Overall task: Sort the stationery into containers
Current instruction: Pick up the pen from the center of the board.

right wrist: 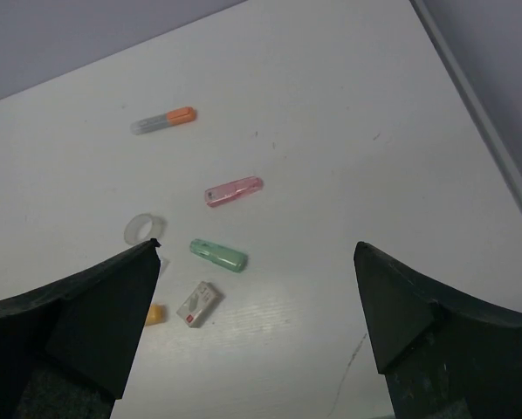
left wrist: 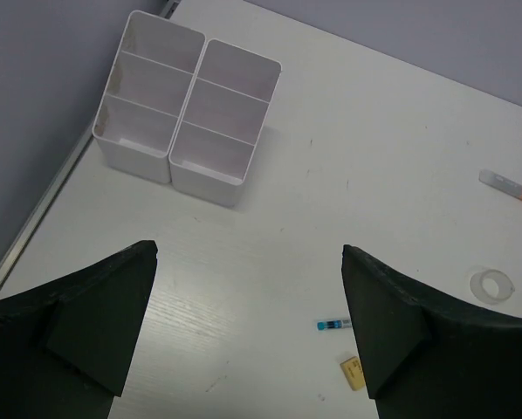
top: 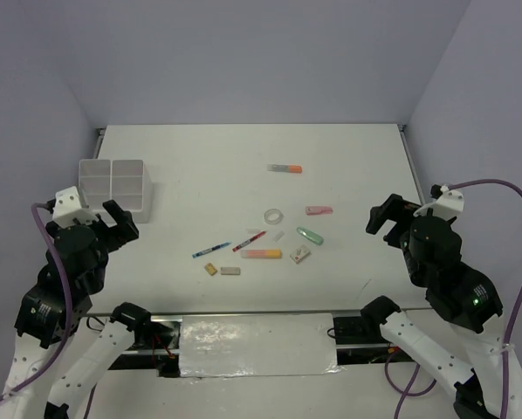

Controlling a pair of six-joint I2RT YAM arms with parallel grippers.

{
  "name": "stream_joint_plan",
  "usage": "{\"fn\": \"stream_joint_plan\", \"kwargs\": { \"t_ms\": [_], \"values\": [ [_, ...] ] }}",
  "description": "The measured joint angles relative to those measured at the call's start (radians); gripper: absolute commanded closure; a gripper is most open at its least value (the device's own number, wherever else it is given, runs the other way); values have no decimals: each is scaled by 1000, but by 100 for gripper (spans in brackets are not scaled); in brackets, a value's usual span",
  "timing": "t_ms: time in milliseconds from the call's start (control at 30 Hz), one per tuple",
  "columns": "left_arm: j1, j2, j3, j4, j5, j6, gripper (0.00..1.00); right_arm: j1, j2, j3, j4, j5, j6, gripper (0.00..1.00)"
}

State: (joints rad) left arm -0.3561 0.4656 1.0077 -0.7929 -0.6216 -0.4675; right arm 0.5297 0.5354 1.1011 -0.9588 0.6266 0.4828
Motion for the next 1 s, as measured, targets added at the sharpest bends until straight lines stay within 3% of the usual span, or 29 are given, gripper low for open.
{"fn": "stream_joint_plan", "kwargs": {
  "t_ms": [233, 433, 733, 1000],
  "values": [
    [0, 49, 0, 8, 37, 23, 1, 0, 5, 3, 10, -18, -1, 0],
    [0, 175, 0, 46, 186, 86, 1, 0, 10, -26, 57, -84, -8, 0],
    [-40, 536, 0, 84, 464, 206, 1, 1, 68, -124, 139, -216, -1, 0],
    [-226, 855, 37, 85, 500, 263, 11, 1, 82, -237, 251, -357, -10, 0]
  ]
}}
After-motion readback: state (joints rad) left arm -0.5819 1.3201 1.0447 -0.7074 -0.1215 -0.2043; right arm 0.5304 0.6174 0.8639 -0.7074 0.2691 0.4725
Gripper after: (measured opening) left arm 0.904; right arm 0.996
